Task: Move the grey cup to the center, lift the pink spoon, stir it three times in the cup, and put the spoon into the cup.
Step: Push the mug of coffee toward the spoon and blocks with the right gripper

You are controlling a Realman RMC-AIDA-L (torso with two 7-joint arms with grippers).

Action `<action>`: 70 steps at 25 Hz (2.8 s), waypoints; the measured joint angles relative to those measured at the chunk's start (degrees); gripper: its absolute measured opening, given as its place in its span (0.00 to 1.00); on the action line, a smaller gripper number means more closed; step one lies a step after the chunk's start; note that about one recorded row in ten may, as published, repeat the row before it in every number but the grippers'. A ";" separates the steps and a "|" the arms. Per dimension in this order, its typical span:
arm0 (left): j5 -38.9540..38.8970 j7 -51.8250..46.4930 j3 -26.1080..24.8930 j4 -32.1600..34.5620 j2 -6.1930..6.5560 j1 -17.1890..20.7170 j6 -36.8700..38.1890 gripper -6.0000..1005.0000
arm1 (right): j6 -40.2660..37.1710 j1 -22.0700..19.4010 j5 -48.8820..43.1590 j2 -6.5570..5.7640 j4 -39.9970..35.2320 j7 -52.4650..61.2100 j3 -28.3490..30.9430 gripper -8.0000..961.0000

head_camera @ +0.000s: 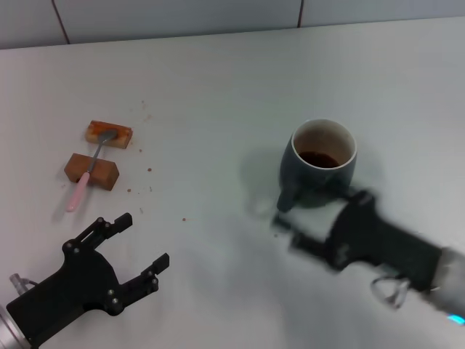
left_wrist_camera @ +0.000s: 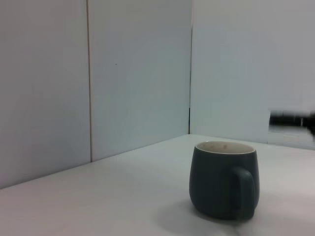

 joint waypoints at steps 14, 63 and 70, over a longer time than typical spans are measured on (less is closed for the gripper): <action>-0.17 0.05 0.11 0.00 -0.16 -0.58 0.10 0.84 | 8.06 -7.22 12.13 0.06 0.94 -8.33 25.17 0.41; -0.38 -0.12 0.08 0.04 -0.16 -1.22 0.48 0.84 | 32.20 10.75 0.73 0.27 13.26 -11.78 19.09 0.02; -0.37 0.00 0.07 -0.01 -0.15 -1.21 0.64 0.84 | 32.64 11.53 -2.10 0.29 14.64 -11.80 19.64 0.02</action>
